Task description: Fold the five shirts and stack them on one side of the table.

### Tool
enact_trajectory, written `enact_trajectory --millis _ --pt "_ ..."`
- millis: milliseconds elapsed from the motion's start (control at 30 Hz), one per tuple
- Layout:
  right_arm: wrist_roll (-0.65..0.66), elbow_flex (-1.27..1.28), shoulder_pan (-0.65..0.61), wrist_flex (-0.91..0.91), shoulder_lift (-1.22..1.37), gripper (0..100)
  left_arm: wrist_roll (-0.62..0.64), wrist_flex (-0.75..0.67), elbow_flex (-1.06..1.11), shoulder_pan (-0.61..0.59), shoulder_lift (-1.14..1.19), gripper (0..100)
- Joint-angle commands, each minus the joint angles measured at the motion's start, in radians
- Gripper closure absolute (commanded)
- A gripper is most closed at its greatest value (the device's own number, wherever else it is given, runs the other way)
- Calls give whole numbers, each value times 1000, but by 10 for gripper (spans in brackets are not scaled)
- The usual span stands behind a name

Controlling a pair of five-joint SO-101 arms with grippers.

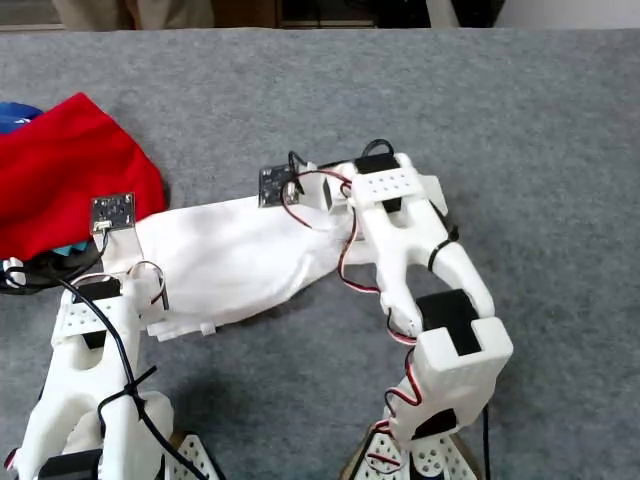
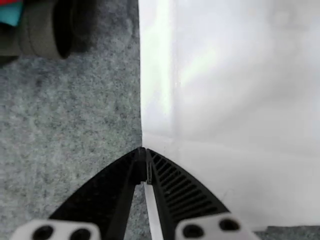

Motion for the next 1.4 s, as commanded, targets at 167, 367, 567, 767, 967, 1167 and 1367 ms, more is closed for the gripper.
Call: enact_trajectory --millis 167,367,567,767,967,1167,1367 --pt "-52 -194 51 110 -13 837 0 -14 2 -5 -16 981" --pt "-54 -432 93 356 -13 996 0 -14 2 -5 -16 981" --pt "-48 -542 125 644 -13 998 0 -5 2 -5 -18 981" --pt "-54 -420 93 586 -4 998 0 -5 2 -5 -19 981" --pt "-170 -219 38 264 -2 998 0 -6 2 -3 -19 981" --pt "-247 -142 5 -5 73 997 0 -11 2 -3 -19 981" --pt "-279 -142 12 -94 104 997 2 -11 3 -6 -19 981"
